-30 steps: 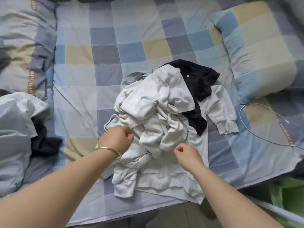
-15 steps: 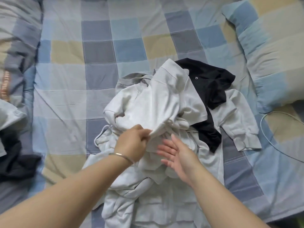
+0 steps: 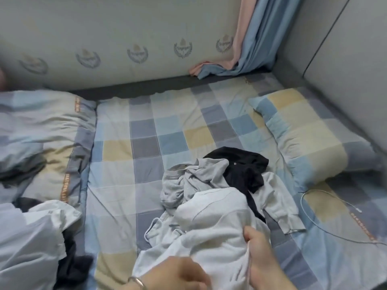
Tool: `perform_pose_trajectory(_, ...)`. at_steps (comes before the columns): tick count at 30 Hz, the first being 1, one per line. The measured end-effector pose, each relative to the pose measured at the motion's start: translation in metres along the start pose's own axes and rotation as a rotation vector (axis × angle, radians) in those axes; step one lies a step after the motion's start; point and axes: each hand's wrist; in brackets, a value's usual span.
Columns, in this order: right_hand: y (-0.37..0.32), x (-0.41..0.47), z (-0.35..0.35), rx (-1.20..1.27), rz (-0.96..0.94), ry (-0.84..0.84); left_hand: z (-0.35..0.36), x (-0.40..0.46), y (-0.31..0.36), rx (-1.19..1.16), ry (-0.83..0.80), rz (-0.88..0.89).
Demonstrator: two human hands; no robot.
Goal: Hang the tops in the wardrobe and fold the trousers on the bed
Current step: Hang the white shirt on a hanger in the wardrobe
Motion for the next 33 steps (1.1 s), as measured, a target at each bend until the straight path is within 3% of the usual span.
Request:
perform_pose_trajectory(5,-0.053,-0.135,0.020,0.087,-0.370,-0.087,-0.038,-0.049,0.074,-0.127,0.295,0.110)
perform_pose_trajectory(9,-0.077,-0.246,0.036,0.129,-0.602,-0.035,-0.018,-0.075,0.125,-0.178,0.102,0.258)
perform_pose_trajectory(12,-0.084,-0.317,0.030,0.211,-0.748,0.040,-0.007,-0.094,0.174,-0.290,0.087,0.357)
perform_pose_trajectory(14,-0.078,-0.359,0.021,0.259,-0.822,0.089,0.002,-0.102,0.207,-0.411,0.062,0.311)
perform_pose_trajectory(16,-0.070,-0.397,0.017,0.222,-0.872,0.116,0.014,-0.130,0.243,-0.496,-0.066,0.357)
perform_pose_trajectory(19,-0.058,-0.447,0.009,0.213,-0.979,0.150,0.043,-0.175,0.289,-0.326,-0.104,0.482)
perform_pose_trajectory(21,-0.048,-0.475,-0.008,0.220,-1.049,0.239,0.060,-0.197,0.310,-0.277,-0.122,0.570)
perform_pose_trajectory(24,-0.025,-0.501,-0.057,0.246,-1.055,0.457,0.076,-0.243,0.344,-0.402,-0.084,0.619)
perform_pose_trajectory(26,-0.004,-0.510,-0.096,0.079,-0.850,0.616,0.081,-0.263,0.359,-0.408,-0.134,0.759)
perform_pose_trajectory(29,0.026,-0.510,-0.131,-0.568,-0.269,0.860,0.104,-0.293,0.379,-0.190,-0.204,1.091)
perform_pose_trajectory(30,0.030,-0.511,-0.135,-0.757,-0.181,0.962,0.115,-0.302,0.385,-0.077,-0.205,1.232)
perform_pose_trajectory(31,0.030,-0.509,-0.139,-0.851,-0.252,1.080,0.126,-0.310,0.390,0.062,-0.195,1.389)
perform_pose_trajectory(33,0.026,-0.518,-0.139,-0.806,-0.765,1.194,0.145,-0.326,0.395,0.395,-0.190,1.658)
Point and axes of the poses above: each hand's wrist, its own x-axis towards the middle knuckle, its own z-axis out of the palm, y = z × x, and after that the axes turned 10 degrees about -x, right-handed
